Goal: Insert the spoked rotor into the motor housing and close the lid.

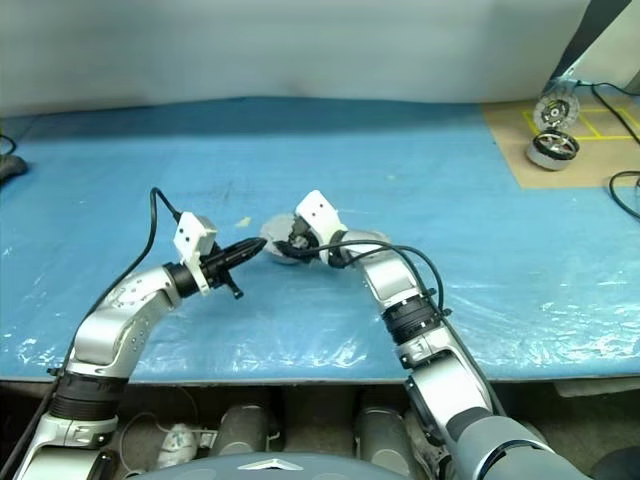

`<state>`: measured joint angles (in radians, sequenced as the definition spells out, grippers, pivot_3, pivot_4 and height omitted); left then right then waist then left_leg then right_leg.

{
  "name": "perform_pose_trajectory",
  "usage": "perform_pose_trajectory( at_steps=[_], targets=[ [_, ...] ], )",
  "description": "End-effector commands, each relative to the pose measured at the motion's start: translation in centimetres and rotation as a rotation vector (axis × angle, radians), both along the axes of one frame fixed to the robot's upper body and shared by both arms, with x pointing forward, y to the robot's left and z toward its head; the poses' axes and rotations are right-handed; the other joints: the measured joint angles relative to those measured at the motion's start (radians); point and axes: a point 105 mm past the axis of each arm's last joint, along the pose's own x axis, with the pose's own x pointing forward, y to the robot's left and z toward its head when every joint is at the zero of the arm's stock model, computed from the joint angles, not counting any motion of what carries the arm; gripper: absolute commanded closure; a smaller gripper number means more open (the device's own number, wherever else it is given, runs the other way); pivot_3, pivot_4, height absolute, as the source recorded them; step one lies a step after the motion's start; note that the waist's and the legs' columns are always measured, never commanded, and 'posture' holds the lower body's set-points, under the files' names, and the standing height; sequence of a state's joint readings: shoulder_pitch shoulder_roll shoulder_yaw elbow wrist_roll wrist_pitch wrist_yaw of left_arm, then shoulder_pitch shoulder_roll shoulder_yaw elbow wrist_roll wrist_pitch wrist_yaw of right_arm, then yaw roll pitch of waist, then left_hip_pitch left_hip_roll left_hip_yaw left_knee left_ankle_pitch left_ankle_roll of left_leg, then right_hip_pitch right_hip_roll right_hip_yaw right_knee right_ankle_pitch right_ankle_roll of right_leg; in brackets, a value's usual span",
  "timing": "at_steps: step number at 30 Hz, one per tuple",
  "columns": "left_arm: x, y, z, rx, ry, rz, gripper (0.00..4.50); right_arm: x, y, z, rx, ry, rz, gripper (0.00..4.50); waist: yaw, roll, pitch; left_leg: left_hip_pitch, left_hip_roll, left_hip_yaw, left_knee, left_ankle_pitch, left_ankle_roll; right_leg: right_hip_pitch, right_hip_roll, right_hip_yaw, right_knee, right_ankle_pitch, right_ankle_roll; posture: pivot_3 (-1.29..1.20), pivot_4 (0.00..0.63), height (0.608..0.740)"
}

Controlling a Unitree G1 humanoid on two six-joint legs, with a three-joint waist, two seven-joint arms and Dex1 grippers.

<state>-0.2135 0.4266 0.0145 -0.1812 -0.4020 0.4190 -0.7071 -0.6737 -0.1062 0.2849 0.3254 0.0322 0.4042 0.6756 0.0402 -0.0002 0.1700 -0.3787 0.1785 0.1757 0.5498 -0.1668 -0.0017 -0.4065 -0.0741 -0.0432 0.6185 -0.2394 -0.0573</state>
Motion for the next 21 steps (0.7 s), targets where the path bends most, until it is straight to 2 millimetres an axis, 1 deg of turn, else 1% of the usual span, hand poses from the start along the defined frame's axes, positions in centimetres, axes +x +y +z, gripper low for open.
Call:
perform_pose_trajectory(
  at_steps=[1,4,6,10,12,14,17,21],
  targets=[
    [-0.3,0.2,1.4,-0.004,-0.045,0.008,4.50,-0.2,0.9,0.5,-0.005,-0.030,0.035,1.55,0.000,0.000,0.000,0.000,0.000,0.000,0.000,0.000,0.000,0.000,0.000,0.000,0.000,0.000,0.000,0.00,0.150,0.740],
    [-0.1,0.2,1.7,-0.005,-0.047,0.012,4.50,0.3,0.1,-1.0,-0.048,-0.013,0.004,1.55,0.000,0.000,0.000,0.000,0.000,0.000,0.000,0.000,0.000,0.000,0.000,0.000,0.000,0.000,0.000,0.00,0.150,0.740],
    [0.0,0.2,1.8,-0.004,-0.049,0.014,4.50,0.3,-0.2,-1.3,-0.049,-0.007,-0.001,1.55,0.000,0.000,0.000,0.001,0.000,0.000,0.000,0.000,0.000,0.001,0.000,0.000,0.001,0.000,0.000,0.00,0.150,0.740],
    [0.2,0.7,1.7,-0.005,-0.048,0.020,4.50,0.5,-1.0,-0.1,0.007,0.001,-0.009,1.55,0.002,0.000,0.000,0.002,0.000,0.000,0.002,0.000,0.000,0.002,0.000,0.001,0.002,0.000,0.000,0.00,0.150,0.740],
    [0.2,0.7,1.5,-0.007,-0.045,0.013,4.50,0.7,-1.1,1.0,0.032,-0.012,-0.002,1.55,0.003,0.000,0.000,0.002,0.000,0.000,0.002,0.000,0.000,0.002,0.000,0.001,0.002,0.000,0.000,0.00,0.150,0.740],
    [0.1,0.4,1.3,-0.009,-0.039,0.002,4.50,0.9,-1.2,1.7,0.015,-0.055,-0.002,1.55,0.005,0.000,0.000,0.001,0.000,0.000,0.002,0.000,0.000,0.001,0.000,0.001,0.001,0.000,0.000,0.00,0.150,0.740],
    [-0.2,0.2,0.6,-0.002,-0.018,-0.028,4.50,1.0,-1.0,2.7,0.028,-0.078,0.011,1.55,0.004,0.000,0.000,0.000,0.000,0.000,0.002,0.000,0.000,0.001,0.000,0.001,0.001,0.000,0.000,0.00,0.150,0.740],
    [0.0,0.5,0.0,-0.001,-0.008,-0.030,4.50,0.9,-0.8,3.3,0.040,-0.081,0.025,1.55,0.003,0.000,0.000,0.000,0.000,0.000,0.002,0.000,0.000,0.000,0.000,0.001,0.001,0.000,0.000,0.00,0.150,0.740]
  ],
)
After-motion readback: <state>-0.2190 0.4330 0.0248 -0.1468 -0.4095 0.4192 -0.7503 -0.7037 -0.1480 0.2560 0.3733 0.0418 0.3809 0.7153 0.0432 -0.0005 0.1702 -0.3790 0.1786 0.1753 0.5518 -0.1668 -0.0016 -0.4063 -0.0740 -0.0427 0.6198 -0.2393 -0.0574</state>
